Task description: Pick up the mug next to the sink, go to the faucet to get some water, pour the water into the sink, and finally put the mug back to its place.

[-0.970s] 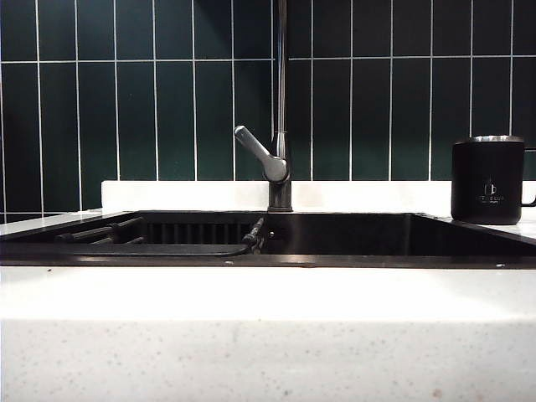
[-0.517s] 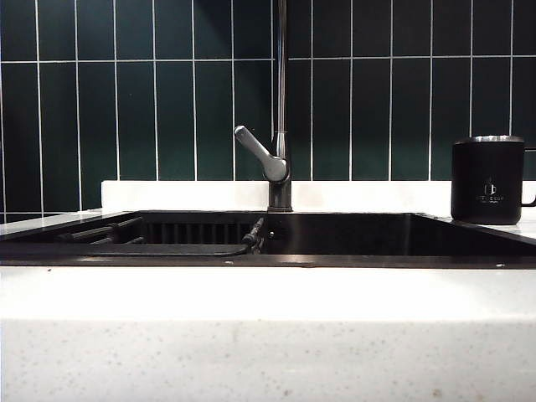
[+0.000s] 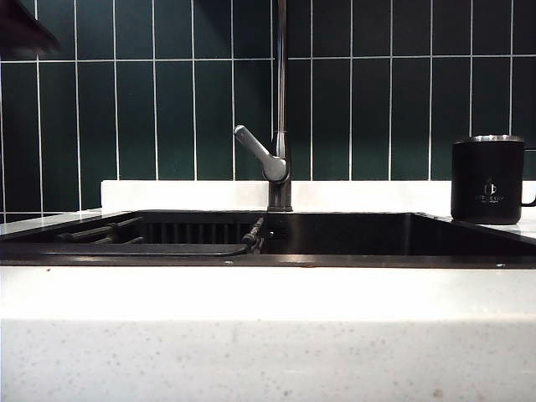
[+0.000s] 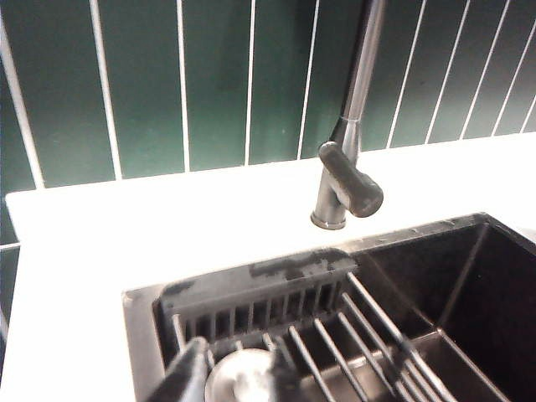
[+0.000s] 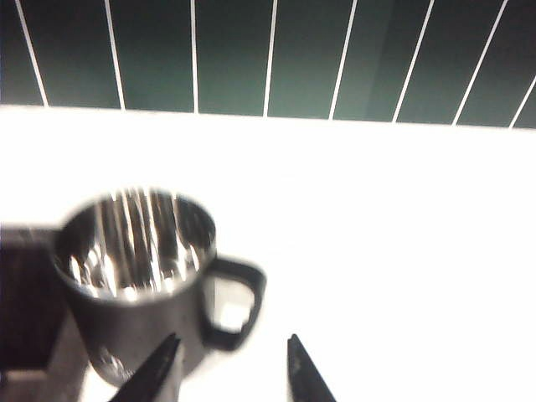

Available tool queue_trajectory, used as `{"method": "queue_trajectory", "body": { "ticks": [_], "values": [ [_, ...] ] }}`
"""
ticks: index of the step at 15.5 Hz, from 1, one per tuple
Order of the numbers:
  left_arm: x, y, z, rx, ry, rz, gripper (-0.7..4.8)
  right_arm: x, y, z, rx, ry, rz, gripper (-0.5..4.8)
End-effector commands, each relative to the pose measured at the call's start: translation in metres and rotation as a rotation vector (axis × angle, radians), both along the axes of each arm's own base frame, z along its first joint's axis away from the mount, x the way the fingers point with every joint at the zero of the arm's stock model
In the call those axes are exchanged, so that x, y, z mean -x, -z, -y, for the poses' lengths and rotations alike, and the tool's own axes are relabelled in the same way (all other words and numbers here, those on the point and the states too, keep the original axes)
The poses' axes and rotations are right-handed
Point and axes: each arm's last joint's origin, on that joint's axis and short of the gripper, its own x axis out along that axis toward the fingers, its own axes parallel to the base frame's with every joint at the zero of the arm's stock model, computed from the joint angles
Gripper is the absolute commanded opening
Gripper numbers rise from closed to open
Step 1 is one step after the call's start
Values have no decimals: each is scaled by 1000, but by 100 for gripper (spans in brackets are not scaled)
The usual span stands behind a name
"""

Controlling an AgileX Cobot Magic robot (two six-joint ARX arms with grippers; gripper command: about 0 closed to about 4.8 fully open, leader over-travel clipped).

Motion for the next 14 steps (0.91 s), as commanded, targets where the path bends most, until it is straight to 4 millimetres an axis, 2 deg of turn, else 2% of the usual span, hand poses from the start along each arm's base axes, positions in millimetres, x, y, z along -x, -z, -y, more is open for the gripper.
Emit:
{"method": "queue_trajectory", "body": {
  "ticks": [1, 4, 6, 8, 11, 14],
  "values": [
    [-33, -5, 7, -5, 66, 1, 94, -15, 16, 1, -9, 2, -68, 173],
    [-56, 0, 19, -46, 110, -24, 94, -23, 25, 1, -18, -2, -93, 209],
    [-69, 7, 25, -82, 129, -25, 94, -30, 31, 1, -19, 0, -102, 212],
    [-83, 19, 29, -83, 137, -27, 94, -35, 43, 1, -123, 24, -137, 212],
    [-89, 26, 30, -83, 135, -31, 94, -33, 48, -1, -224, -33, -213, 212],
    [-89, 26, 30, -92, 132, -27, 94, -34, 46, -2, -220, -35, -197, 212]
  ]
}}
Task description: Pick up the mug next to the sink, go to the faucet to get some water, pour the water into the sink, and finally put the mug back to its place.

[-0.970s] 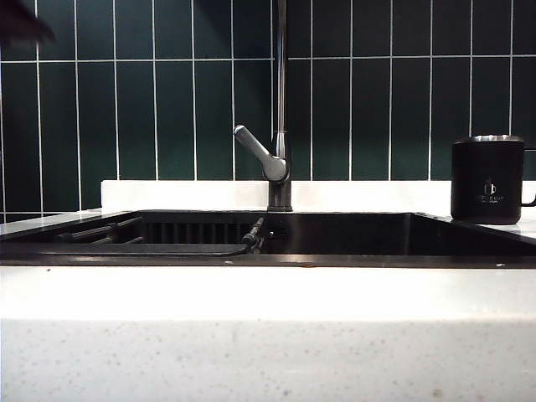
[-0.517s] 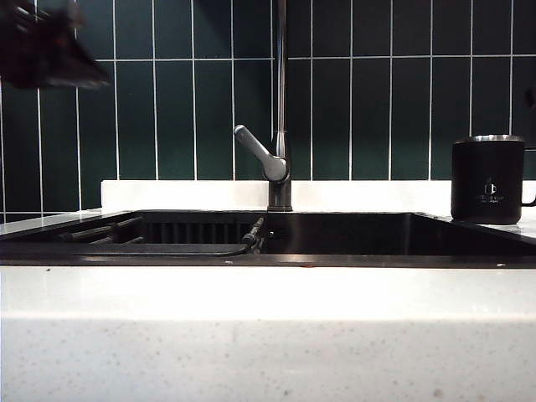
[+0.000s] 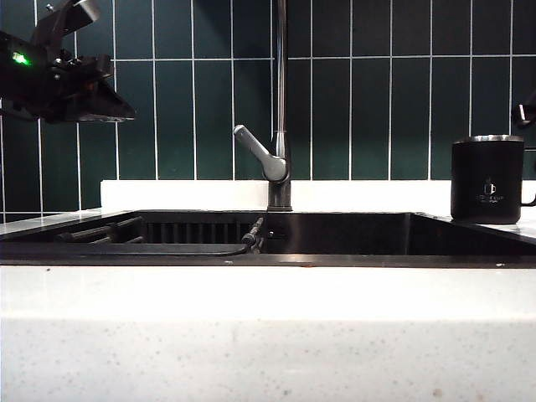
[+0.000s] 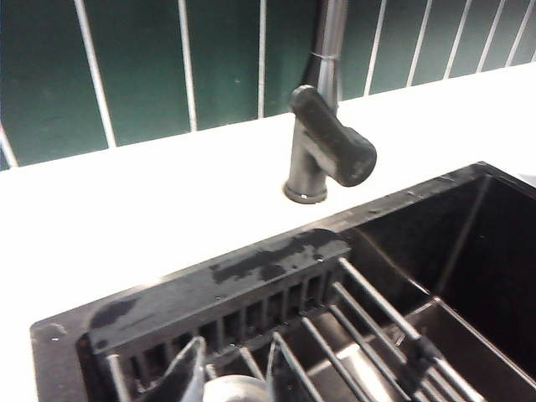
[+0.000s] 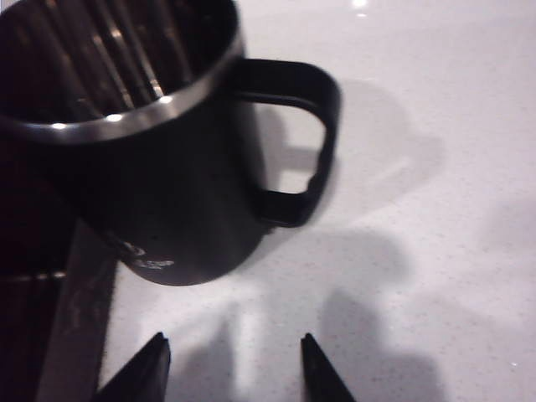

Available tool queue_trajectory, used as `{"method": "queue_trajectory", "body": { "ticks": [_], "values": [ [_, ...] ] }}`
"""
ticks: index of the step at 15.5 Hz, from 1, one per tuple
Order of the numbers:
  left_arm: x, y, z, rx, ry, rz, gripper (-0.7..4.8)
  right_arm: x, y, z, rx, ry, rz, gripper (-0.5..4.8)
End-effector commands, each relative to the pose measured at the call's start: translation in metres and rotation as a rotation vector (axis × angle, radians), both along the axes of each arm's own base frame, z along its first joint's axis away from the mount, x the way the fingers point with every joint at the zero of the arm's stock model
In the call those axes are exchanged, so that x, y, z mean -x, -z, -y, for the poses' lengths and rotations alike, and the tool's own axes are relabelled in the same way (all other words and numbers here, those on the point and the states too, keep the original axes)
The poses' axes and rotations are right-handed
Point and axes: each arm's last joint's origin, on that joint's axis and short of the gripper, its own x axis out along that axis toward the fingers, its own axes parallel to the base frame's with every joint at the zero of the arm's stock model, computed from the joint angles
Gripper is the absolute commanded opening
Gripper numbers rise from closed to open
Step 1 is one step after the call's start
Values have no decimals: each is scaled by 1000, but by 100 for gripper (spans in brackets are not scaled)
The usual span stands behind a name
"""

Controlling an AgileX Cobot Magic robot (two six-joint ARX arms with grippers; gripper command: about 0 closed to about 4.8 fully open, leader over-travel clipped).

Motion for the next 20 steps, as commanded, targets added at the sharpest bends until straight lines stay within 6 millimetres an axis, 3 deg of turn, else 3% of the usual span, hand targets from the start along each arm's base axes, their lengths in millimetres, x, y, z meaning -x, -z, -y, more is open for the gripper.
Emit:
{"method": "queue_trajectory", "body": {
  "ticks": [1, 5, 13, 20],
  "values": [
    [0, -5, 0, -23, 1, 39, 94, -3, -7, 1, 14, 10, 60, 212],
    [0, -5, 0, -24, 1, 40, 94, -16, 0, 2, 168, -19, 94, 212],
    [0, -4, 0, -50, 4, 54, 94, -38, 16, 6, 191, 30, 192, 212],
    [0, -4, 0, -62, 5, 54, 94, -47, 14, 9, 213, 113, 291, 212]
  ]
}}
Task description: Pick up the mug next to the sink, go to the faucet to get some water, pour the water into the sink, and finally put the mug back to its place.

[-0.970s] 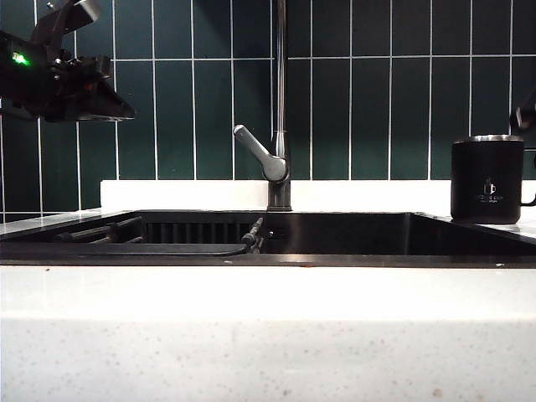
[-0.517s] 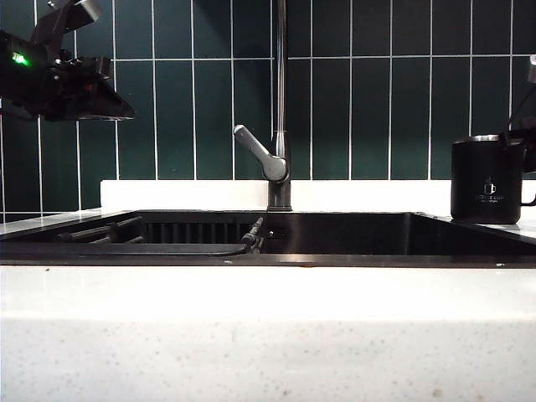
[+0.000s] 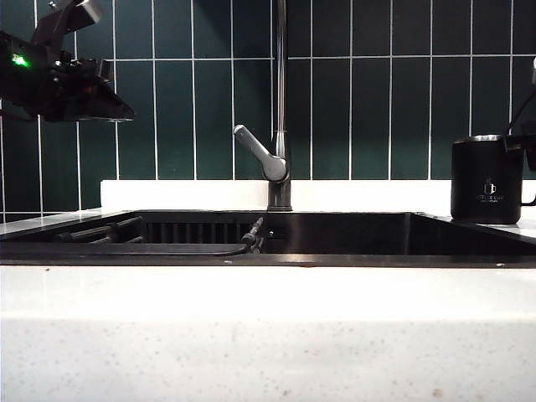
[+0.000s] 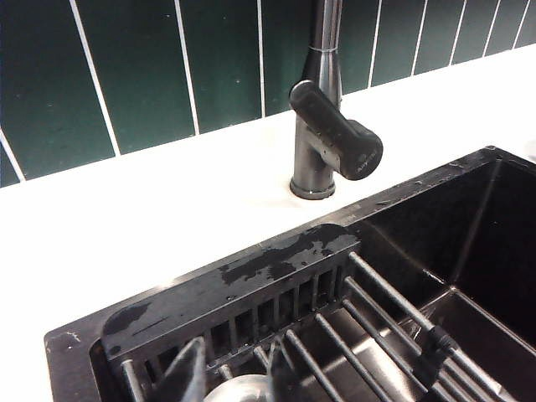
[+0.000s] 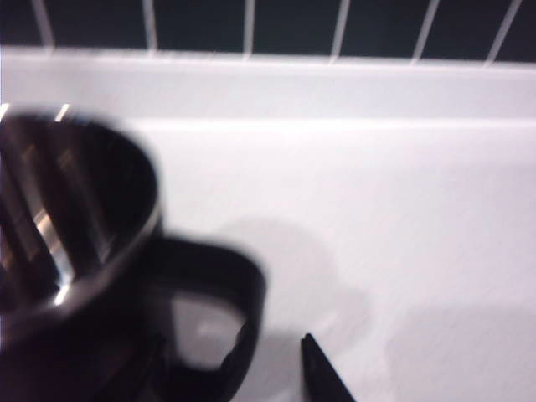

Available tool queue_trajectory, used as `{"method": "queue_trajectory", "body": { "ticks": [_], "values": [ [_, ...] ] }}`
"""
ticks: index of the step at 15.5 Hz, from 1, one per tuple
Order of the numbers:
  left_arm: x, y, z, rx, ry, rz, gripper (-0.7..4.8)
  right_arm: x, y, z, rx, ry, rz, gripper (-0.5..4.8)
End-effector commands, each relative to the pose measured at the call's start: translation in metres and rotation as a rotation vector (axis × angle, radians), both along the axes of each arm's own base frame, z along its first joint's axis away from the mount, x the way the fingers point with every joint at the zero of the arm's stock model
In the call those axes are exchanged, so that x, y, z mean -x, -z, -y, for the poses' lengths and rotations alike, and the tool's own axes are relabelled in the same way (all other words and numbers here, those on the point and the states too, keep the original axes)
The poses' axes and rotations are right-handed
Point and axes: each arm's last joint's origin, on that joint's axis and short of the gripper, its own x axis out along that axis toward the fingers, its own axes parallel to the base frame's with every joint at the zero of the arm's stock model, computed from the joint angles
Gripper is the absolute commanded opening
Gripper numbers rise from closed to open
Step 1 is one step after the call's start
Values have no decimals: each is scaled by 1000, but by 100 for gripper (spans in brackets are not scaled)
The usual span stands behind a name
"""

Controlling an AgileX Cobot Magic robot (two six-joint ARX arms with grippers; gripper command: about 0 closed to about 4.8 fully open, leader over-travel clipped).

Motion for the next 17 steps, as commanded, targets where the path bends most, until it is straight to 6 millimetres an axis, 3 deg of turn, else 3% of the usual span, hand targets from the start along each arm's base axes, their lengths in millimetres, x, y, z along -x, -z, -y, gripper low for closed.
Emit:
{"method": "queue_trajectory", "body": {
  "ticks": [1, 3, 5, 6, 8, 10, 12, 17],
  "values": [
    [0, -3, 0, -4, 2, 23, 94, -7, -6, 1, -1, 1, 53, 213],
    [0, -3, 0, -4, 2, 22, 94, -18, -6, 2, -21, 6, 58, 245],
    [0, -3, 0, -6, 2, 14, 93, -26, -6, 2, -21, 9, 54, 243],
    [0, -1, 0, -7, 2, 2, 93, -30, -6, 3, -21, 9, 56, 228],
    [1, 0, 0, -9, 2, -12, 93, -31, -7, 3, -20, 10, 60, 139],
    [1, 1, 0, -19, 3, -15, 93, -31, -7, 3, -20, 10, 59, 134],
    [1, 1, 0, -19, 3, -16, 93, -31, -7, 3, -20, 8, 59, 86],
    [1, 1, 0, -18, 4, -16, 93, -31, -7, 2, 6, -28, 50, 37]
  ]
}}
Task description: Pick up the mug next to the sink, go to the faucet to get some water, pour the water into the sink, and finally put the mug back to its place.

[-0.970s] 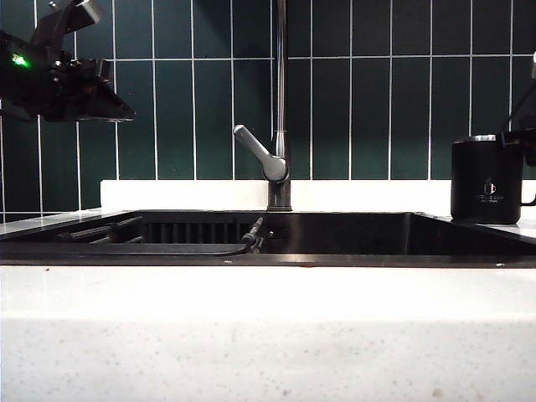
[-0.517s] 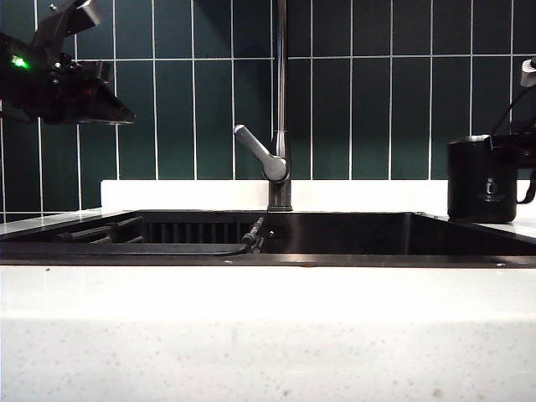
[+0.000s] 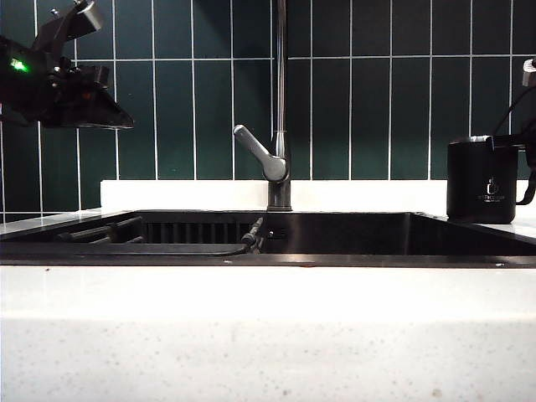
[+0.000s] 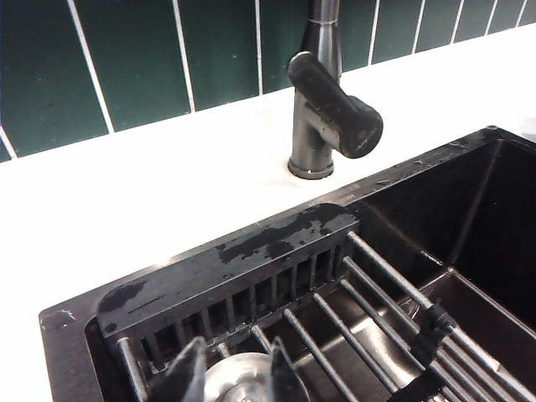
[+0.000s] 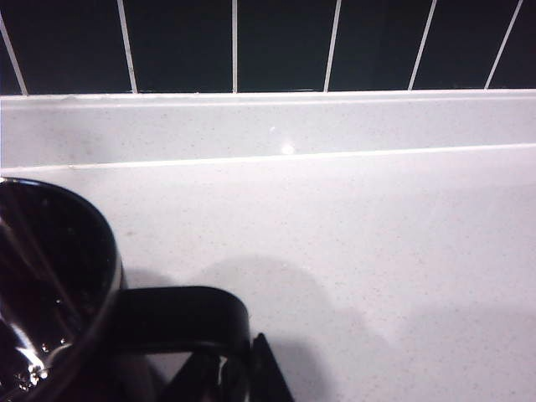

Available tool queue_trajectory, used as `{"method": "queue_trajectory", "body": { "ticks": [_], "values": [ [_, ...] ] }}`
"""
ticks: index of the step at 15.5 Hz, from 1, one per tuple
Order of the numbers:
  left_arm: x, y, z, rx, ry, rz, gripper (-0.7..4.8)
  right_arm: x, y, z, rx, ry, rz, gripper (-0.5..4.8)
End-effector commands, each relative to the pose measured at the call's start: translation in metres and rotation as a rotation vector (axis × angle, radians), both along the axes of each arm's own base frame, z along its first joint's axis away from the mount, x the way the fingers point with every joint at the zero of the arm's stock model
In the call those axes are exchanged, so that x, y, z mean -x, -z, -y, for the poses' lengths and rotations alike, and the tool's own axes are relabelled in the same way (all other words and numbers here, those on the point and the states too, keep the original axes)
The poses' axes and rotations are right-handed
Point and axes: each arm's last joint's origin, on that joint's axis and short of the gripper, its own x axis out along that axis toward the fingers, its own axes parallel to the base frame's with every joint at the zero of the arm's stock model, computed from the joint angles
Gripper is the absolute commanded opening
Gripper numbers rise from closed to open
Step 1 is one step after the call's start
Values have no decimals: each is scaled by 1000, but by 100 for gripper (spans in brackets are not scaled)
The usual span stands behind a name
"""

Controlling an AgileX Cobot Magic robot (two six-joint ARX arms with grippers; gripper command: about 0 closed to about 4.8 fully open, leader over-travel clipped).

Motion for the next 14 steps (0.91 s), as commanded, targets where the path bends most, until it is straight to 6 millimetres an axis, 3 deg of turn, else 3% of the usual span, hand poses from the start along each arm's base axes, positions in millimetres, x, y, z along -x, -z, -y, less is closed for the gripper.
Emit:
{"method": "queue_trajectory", "body": {
  "ticks": [1, 6, 7, 9, 14],
  "values": [
    [0, -3, 0, 0, 3, 21, 93, -1, -5, -2, 50, -64, 14, 25],
    [1, -4, 1, 6, 35, 20, 93, -1, -2, -4, 61, -120, -14, 36],
    [0, -4, 1, 6, 35, 22, 93, 0, 1, -4, 54, -135, -45, 120],
    [0, -4, 1, 5, 31, 21, 93, 0, 5, -4, 47, -138, -90, 208],
    [0, -4, 1, 5, 31, 22, 93, 1, 4, 2, 110, -103, -98, 212]
  ]
}}
